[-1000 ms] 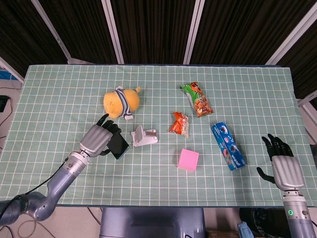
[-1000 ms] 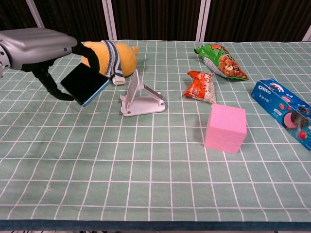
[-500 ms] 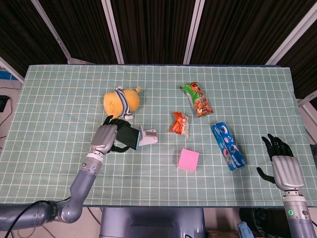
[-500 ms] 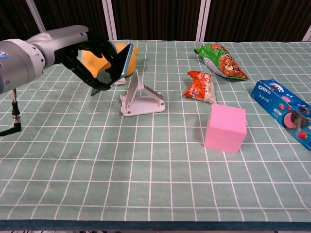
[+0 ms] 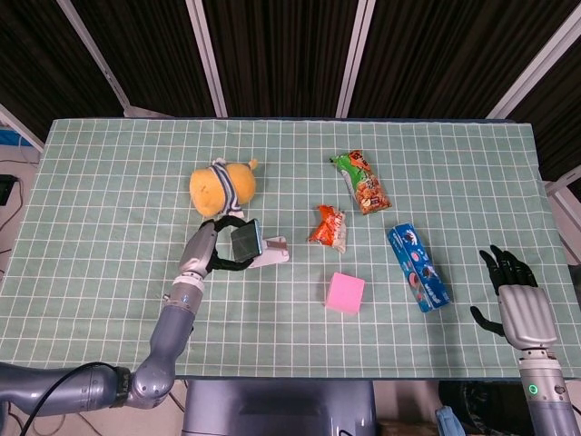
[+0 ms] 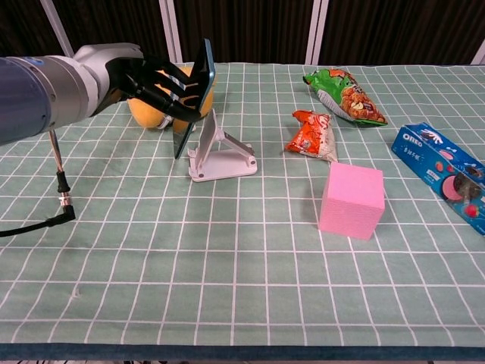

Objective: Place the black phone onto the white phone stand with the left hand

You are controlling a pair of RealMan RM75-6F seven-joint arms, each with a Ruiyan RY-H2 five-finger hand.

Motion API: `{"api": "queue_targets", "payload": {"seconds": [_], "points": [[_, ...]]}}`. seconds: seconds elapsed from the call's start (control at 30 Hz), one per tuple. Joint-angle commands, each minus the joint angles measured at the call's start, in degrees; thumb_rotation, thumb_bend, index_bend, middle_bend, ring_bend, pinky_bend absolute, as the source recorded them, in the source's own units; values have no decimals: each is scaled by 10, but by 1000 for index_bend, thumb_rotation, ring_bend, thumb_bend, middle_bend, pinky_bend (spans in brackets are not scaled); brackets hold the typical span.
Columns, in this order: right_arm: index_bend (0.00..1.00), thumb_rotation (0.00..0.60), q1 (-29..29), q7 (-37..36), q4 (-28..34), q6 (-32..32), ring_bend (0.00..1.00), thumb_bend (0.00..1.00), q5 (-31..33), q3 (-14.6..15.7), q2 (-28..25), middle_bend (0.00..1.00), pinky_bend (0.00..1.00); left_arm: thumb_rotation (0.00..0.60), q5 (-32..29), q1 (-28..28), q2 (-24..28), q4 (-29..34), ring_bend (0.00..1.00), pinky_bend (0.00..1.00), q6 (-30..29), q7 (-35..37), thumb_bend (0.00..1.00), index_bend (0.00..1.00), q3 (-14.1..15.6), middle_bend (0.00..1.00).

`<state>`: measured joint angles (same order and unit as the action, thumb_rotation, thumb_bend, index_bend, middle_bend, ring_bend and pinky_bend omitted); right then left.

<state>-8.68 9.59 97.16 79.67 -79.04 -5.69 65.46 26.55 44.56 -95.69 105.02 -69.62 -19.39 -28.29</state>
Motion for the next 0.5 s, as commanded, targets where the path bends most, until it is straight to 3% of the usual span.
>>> {"api": "queue_targets", "payload": {"seconds": [0.03, 0.37, 0.5], "points": [[0, 600, 0, 0, 0, 0, 0, 369, 0, 0, 0, 0, 140, 600, -32, 7, -6, -10, 157, 0, 12, 16, 495, 646, -18, 698], [0, 600, 0, 1, 0, 0, 0, 369, 0, 0, 0, 0, 140, 600, -102, 19, -1, -28, 157, 0, 52, 42, 495, 644, -47, 698], [0, 600, 0, 0, 0, 0, 0, 369, 1, 0, 0, 0, 140, 600, -113, 25, 4, -34, 157, 0, 67, 44, 495, 641, -45, 698]]}}
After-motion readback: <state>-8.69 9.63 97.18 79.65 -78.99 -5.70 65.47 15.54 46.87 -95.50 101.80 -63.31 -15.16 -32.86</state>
